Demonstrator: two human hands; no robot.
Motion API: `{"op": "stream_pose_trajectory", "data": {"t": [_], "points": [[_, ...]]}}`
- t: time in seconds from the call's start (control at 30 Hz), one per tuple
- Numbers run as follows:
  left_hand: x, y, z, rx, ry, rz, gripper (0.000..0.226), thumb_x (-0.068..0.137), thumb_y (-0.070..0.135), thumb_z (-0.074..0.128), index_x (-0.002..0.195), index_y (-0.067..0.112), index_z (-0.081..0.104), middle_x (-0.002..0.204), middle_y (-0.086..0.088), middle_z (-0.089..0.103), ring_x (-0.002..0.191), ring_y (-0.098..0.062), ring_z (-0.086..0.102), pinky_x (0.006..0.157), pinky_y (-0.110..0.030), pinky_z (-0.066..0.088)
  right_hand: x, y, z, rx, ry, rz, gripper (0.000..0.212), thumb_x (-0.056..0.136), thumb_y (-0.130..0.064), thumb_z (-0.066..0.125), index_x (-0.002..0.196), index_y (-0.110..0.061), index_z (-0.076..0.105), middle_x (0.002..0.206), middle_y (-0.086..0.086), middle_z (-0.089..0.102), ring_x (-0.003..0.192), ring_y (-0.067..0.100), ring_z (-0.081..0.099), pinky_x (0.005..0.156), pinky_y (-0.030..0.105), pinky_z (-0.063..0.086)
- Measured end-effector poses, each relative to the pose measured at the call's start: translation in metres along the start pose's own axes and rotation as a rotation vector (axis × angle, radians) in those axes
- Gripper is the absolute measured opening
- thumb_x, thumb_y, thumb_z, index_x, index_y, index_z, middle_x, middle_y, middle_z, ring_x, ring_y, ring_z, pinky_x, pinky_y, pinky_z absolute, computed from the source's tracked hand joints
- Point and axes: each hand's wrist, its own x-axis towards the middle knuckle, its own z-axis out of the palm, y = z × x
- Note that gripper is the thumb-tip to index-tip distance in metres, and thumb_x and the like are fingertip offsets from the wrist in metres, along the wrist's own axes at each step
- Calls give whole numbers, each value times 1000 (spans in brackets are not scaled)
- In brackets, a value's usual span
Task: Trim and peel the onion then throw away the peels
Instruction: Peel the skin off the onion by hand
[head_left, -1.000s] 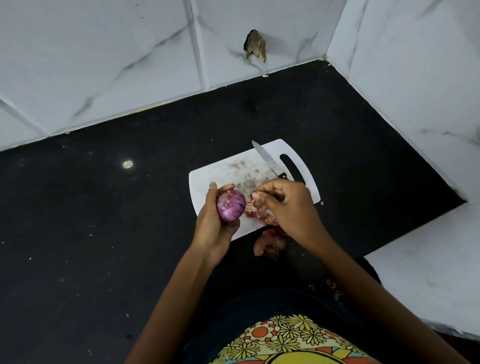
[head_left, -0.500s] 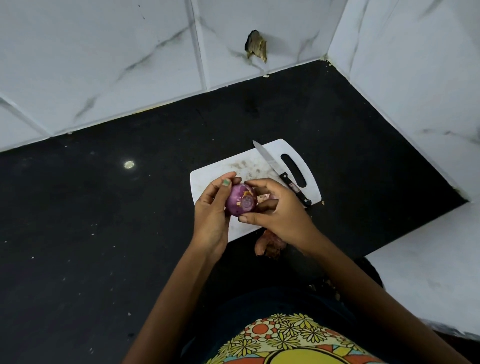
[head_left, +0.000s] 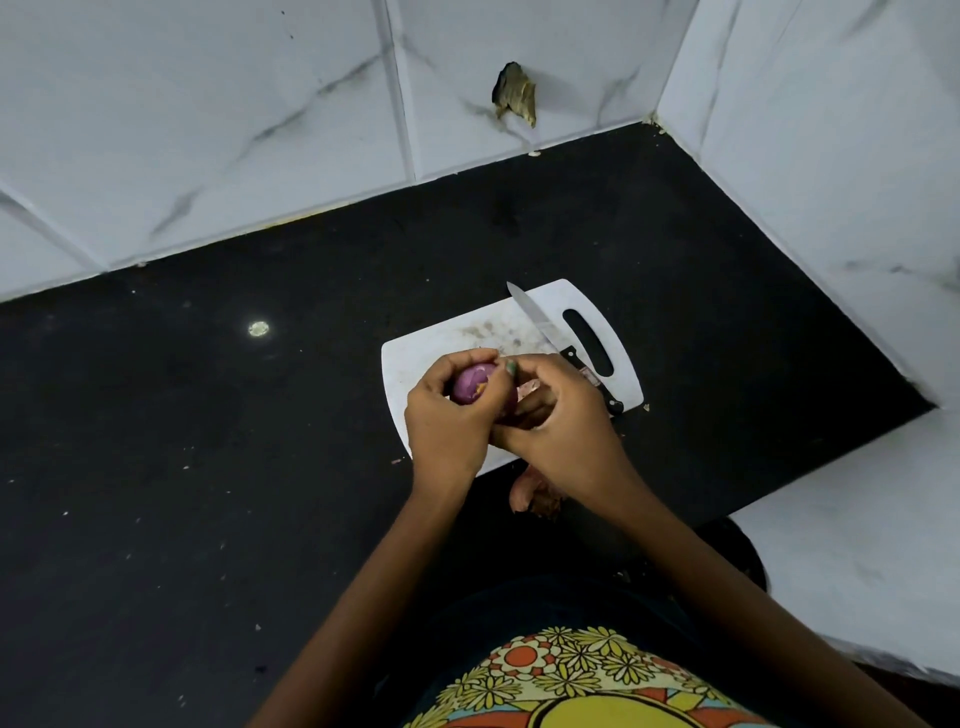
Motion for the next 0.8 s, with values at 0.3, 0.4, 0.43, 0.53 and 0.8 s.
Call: {"op": "stream_pose_trajectory", "data": {"t": [0.3,0.4,0.43,0.53,0.8], "points": [[9,8,-15,139,-424,38,44,80,9,73,122,17,61,111,9,64,93,8,62,77,-10,49,0,12,-8,241,55,160,55,61,-9,84,112,-15,63,102,-3,69,85,7,69,74,20,57],[18,10,-31,168,-554,-17,47,85,14,68,129,24,56,115,9,65,99,5,61,83,-9,47,3,16,-14,421,-34,272,54,60,-7,84,110,-12,64,97,12,72,82,23,69,72,29,59],[20,9,-35,176,-585,-29,48,85,15,67,130,25,55,116,11,65,103,4,61,88,-10,47,4,17,-16,462,-71,305,54,59,-8,83,110,-11,65,97,16,72,82,27,68,73,32,57],[23,5,-41,177,-638,-32,48,87,15,64,133,25,52,121,17,63,112,1,58,96,-16,45,6,20,-19,570,-148,375,63,54,-14,81,114,-7,63,108,22,68,86,32,64,70,28,56],[13,-2,-16,3,-260,0,14,92,13,57,92,10,71,91,0,73,83,-8,68,71,-20,56,3,17,-14,439,-176,313,58,63,0,80,116,-15,62,113,14,65,95,25,69,81,57,53]]}}
